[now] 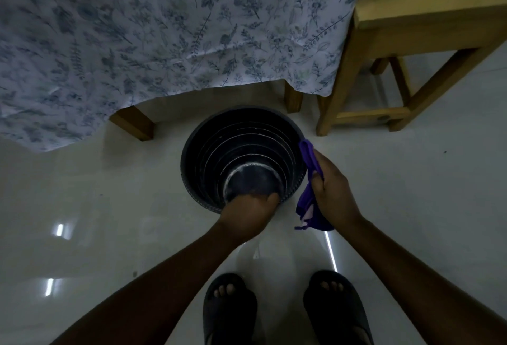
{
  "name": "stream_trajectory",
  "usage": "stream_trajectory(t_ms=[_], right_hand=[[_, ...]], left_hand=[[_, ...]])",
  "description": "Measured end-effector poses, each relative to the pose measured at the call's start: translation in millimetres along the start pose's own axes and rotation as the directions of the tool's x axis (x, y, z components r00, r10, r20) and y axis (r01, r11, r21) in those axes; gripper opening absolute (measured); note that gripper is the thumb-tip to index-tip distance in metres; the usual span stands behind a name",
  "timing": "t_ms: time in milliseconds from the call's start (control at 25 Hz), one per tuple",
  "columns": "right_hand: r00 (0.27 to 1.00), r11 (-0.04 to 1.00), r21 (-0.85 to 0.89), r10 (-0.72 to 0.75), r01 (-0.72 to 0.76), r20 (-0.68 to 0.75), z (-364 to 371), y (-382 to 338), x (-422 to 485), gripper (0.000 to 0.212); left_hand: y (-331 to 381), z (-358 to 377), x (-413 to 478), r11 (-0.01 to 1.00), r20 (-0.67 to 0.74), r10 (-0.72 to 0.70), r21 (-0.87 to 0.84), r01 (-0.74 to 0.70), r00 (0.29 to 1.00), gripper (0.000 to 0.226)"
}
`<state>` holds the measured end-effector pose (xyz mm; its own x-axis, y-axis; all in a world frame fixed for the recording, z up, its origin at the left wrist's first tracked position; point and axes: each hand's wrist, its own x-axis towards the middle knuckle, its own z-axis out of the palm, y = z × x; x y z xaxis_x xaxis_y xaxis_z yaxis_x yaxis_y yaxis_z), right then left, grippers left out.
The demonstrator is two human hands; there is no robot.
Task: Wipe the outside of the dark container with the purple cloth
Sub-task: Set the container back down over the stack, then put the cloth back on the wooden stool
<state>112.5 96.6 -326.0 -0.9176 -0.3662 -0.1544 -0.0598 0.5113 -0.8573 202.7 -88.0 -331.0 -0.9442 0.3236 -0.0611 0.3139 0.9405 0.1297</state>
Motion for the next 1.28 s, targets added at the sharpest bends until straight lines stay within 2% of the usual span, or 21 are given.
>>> stream_trajectory(t_ms=[80, 200, 320, 400, 480, 600, 720, 800, 880, 960, 1040, 1120, 1200, 1280], right_hand=[[1.000, 1.000, 0.023, 0.014, -0.014, 0.005, 0.0, 3.6, -5.4, 0.052], [1.000, 0.997, 0.073, 0.021, -0.020, -0.014, -10.3, 2.7, -8.7, 0.051], [0.998, 0.998, 0.046, 0.038, -0.035, -0.055, -24.2, 3.5, -3.5, 0.052], [0.996, 0.999, 0.031, 0.032, -0.030, -0.085, -35.2, -1.6, 0.8, 0.053], [0.989, 1.000, 0.018, 0.019, -0.016, -0.150, -49.2, -10.1, 7.0, 0.054], [0.959, 1.000, 0.010, 0.014, -0.012, -0.281, -82.4, -27.6, 22.6, 0.053], [0.899, 0.999, 0.027, 0.051, -0.044, -0.435, -126.0, -50.9, 44.5, 0.053], [0.843, 0.999, 0.019, -0.013, 0.027, -0.537, -152.7, -65.1, 62.2, 0.055], [0.768, 0.993, -0.074, -0.116, 0.089, -0.631, -180.6, -81.6, 81.3, 0.059], [0.715, 0.968, -0.248, -0.207, 0.048, -0.668, -204.9, -92.1, 110.7, 0.072], [0.796, 0.909, -0.406, -0.179, -0.090, -0.578, -222.2, -91.4, 145.8, 0.091], [0.903, 0.812, -0.561, -0.110, -0.160, -0.416, -222.7, -85.5, 168.7, 0.075], [0.956, 0.744, -0.650, -0.056, -0.153, -0.289, -223.2, -77.5, 176.5, 0.070], [0.974, 0.771, -0.622, -0.008, -0.139, -0.227, -234.2, -85.7, 167.6, 0.075]], left_hand=[[15.0, 13.9, -1.8, 0.999, 0.014, -0.010, -0.040, 0.011, 1.000, 0.026], [24.7, 25.8, -3.6, 0.979, 0.079, -0.057, -0.192, 0.071, 0.995, 0.019], [27.6, 11.0, 10.8, 0.931, 0.241, -0.104, -0.318, 0.180, 0.965, 0.043], [27.4, -11.5, 31.4, 0.896, 0.250, -0.135, -0.383, 0.226, 0.959, 0.044], [24.1, -38.4, 61.3, 0.912, 0.143, -0.163, -0.355, 0.205, 0.976, 0.039], [25.9, -87.0, 105.8, 0.931, -0.013, -0.159, -0.336, 0.146, 0.987, 0.045], [33.5, -130.3, 133.8, 0.931, -0.116, -0.159, -0.349, 0.110, 0.980, 0.047], [37.4, -149.5, 148.5, 0.934, -0.211, -0.118, -0.356, 0.036, 0.970, 0.039], [38.4, -167.9, 169.8, 0.910, -0.276, -0.131, -0.414, 0.005, 0.952, 0.029], [34.3, -180.0, 198.0, 0.877, -0.281, -0.177, -0.479, 0.022, 0.943, 0.028], [24.6, -182.3, 226.2, 0.874, -0.252, -0.193, -0.484, 0.049, 0.948, 0.033], [17.4, -184.7, 243.5, 0.885, -0.247, -0.190, -0.462, 0.057, 0.950, 0.038], [17.6, -196.7, 254.3, 0.902, -0.223, -0.181, -0.426, 0.071, 0.958, 0.035], [18.1, -215.1, 259.0, 0.912, -0.228, -0.176, -0.405, 0.071, 0.958, 0.034]])
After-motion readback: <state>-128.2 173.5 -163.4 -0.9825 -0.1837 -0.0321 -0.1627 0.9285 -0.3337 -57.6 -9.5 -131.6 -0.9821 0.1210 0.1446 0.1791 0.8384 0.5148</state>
